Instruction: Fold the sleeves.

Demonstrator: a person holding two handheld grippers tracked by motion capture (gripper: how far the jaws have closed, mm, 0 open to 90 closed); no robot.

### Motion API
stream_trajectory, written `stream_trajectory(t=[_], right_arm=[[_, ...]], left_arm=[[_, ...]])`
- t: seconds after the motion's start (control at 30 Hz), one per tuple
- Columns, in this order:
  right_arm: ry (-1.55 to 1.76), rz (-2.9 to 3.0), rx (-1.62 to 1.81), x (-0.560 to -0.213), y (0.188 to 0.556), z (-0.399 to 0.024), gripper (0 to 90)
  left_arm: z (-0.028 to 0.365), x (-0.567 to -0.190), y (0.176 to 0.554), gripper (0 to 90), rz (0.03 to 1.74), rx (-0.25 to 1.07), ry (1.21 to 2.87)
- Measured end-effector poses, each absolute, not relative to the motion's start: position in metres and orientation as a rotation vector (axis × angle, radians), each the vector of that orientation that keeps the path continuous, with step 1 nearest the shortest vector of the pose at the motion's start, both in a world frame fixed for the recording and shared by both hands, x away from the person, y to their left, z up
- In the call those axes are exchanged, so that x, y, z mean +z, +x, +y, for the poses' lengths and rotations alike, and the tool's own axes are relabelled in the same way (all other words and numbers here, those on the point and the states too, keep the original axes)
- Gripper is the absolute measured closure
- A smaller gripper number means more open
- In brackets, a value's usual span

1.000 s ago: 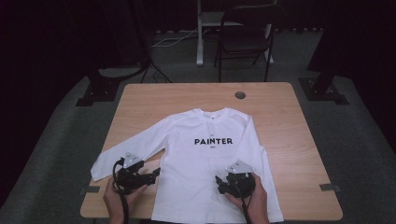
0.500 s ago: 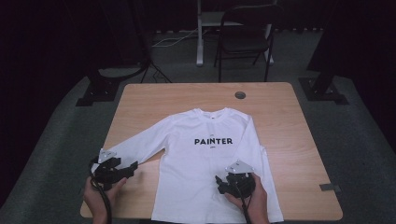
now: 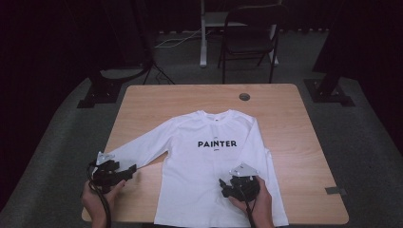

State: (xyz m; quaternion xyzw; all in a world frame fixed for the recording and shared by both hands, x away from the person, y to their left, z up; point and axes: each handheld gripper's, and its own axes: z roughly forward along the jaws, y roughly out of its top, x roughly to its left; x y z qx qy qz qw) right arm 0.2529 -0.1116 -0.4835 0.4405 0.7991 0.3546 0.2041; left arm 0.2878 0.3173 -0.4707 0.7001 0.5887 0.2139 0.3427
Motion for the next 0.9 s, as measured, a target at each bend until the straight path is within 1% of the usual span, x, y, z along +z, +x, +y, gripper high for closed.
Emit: stream_trajectory(t=[0.37, 0.63, 0.9], right_arm=[[1.225, 2.229, 0.989, -0.4835, 0.2529, -0.1116, 29.4], [1.225, 2.228, 0.988, -0.4835, 0.2528, -0.1115, 29.4], [1.224, 2.228, 0.988, -0.4836, 0.2527, -0.1115, 29.4]], left_arm=[[0.3233, -0.475, 0.287, 26.5, 1.505, 0.532, 1.792], [0.3205, -0.4763, 0.2856, 26.5, 1.487, 0.571, 1.819], [0.3199, -0.4763, 0.2838, 26.6, 1.499, 0.569, 1.805]])
